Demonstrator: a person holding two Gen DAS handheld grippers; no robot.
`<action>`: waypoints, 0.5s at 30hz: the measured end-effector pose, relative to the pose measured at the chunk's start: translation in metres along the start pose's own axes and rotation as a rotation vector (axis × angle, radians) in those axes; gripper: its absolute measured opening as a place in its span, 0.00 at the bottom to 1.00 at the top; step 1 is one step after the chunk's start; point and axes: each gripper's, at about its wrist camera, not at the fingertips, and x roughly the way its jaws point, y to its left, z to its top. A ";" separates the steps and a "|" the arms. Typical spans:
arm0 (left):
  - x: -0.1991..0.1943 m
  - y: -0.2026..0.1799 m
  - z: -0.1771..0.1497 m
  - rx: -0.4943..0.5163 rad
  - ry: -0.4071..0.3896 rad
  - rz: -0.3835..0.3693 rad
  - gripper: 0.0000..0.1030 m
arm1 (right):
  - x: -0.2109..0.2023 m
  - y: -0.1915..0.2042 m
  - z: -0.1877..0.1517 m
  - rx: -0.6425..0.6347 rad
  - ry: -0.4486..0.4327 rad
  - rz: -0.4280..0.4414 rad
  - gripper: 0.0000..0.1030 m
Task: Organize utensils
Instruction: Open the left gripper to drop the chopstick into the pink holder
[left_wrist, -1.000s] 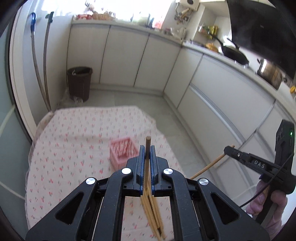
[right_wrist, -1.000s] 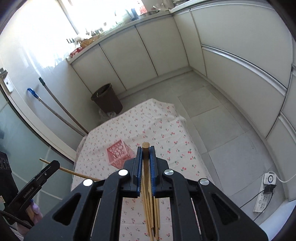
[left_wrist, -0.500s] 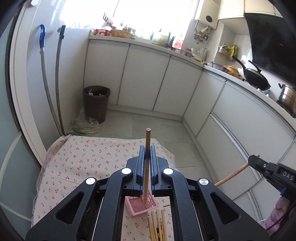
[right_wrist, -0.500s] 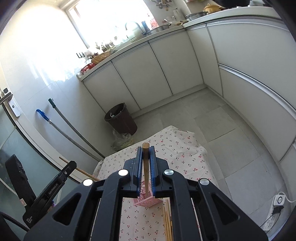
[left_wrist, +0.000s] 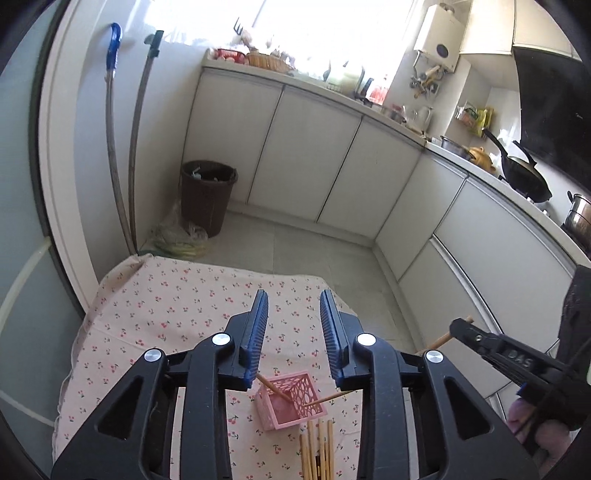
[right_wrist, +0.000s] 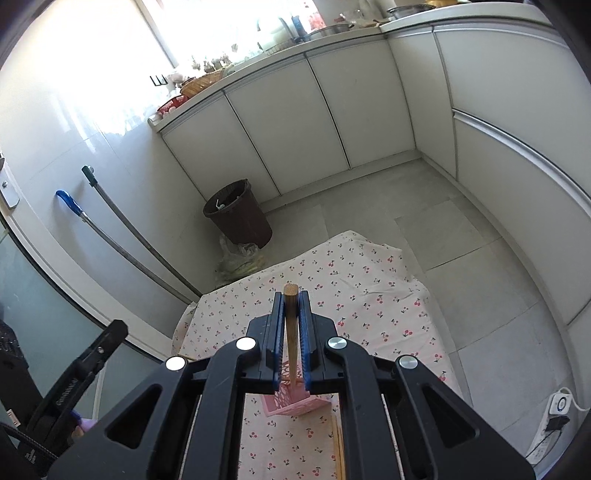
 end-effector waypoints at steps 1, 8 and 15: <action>-0.003 0.000 0.000 0.002 -0.003 0.002 0.29 | 0.002 0.002 0.000 -0.003 0.000 -0.003 0.08; 0.005 0.001 -0.005 0.012 0.032 0.006 0.30 | 0.020 0.013 0.001 -0.008 -0.010 -0.006 0.11; 0.018 -0.009 -0.019 0.058 0.098 0.000 0.30 | 0.022 0.012 -0.018 -0.068 0.005 -0.074 0.13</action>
